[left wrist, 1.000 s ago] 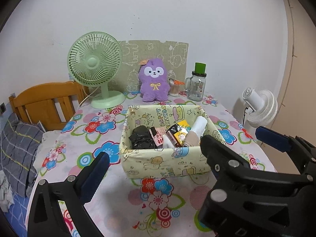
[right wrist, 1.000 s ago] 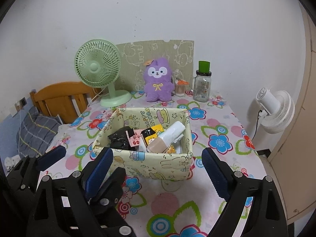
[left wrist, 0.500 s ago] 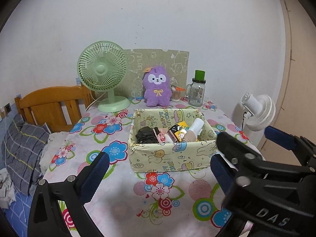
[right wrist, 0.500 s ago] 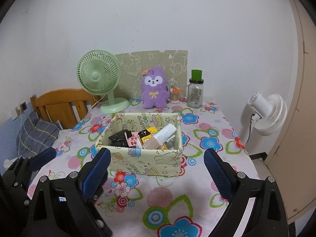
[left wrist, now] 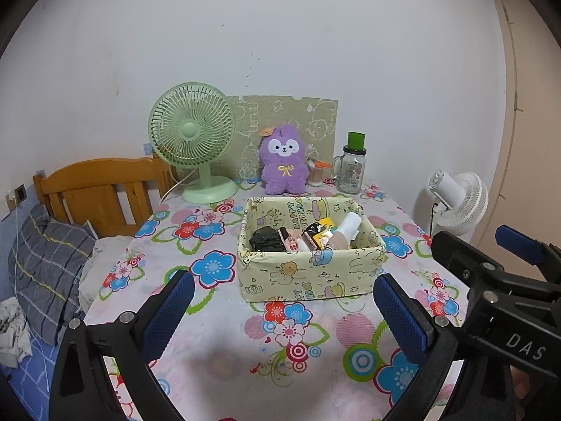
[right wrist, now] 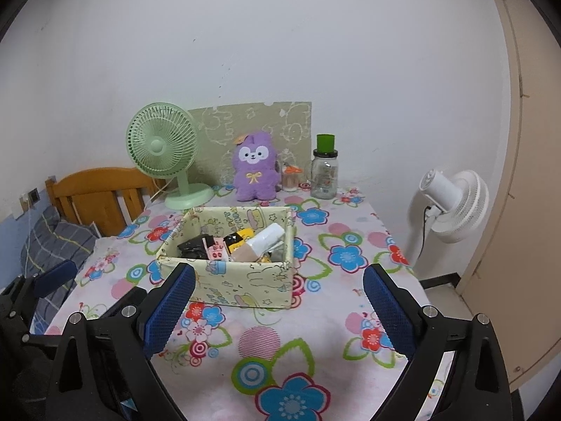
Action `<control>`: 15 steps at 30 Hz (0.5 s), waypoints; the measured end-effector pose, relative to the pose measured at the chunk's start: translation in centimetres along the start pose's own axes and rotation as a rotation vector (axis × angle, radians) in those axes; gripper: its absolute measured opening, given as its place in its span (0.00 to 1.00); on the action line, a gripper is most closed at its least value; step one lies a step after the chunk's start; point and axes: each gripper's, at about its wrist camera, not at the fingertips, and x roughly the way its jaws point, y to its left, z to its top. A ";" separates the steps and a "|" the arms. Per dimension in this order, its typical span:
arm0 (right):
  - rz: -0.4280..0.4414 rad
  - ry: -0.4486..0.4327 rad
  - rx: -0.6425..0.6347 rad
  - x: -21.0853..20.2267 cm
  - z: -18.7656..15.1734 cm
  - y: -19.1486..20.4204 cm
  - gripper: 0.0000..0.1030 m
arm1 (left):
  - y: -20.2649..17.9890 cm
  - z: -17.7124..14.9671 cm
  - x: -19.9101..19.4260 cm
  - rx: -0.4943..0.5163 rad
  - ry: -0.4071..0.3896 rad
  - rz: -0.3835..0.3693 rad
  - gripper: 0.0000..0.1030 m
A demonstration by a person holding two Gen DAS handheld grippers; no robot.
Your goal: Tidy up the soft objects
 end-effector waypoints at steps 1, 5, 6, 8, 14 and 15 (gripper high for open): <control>-0.005 -0.005 0.000 -0.2 0.0 -0.1 0.97 | 0.0 0.0 -0.1 0.001 -0.001 -0.002 1.00; -0.004 -0.021 0.010 -0.9 -0.1 -0.6 0.97 | 0.5 0.0 -0.6 -0.012 -0.006 0.000 1.00; -0.004 -0.027 0.014 -1.1 -0.1 -0.8 0.97 | 0.6 0.0 -0.8 -0.016 -0.007 -0.001 1.00; -0.011 -0.033 0.023 -1.4 -0.1 -1.0 0.97 | 0.9 0.0 -1.1 -0.021 -0.010 0.000 1.00; -0.029 -0.047 0.037 -1.8 -0.1 -1.4 0.98 | 1.3 0.2 -1.8 -0.037 -0.033 0.014 1.00; -0.033 -0.048 0.033 -1.8 -0.1 -1.3 0.98 | 1.4 0.2 -1.9 -0.042 -0.035 0.009 1.00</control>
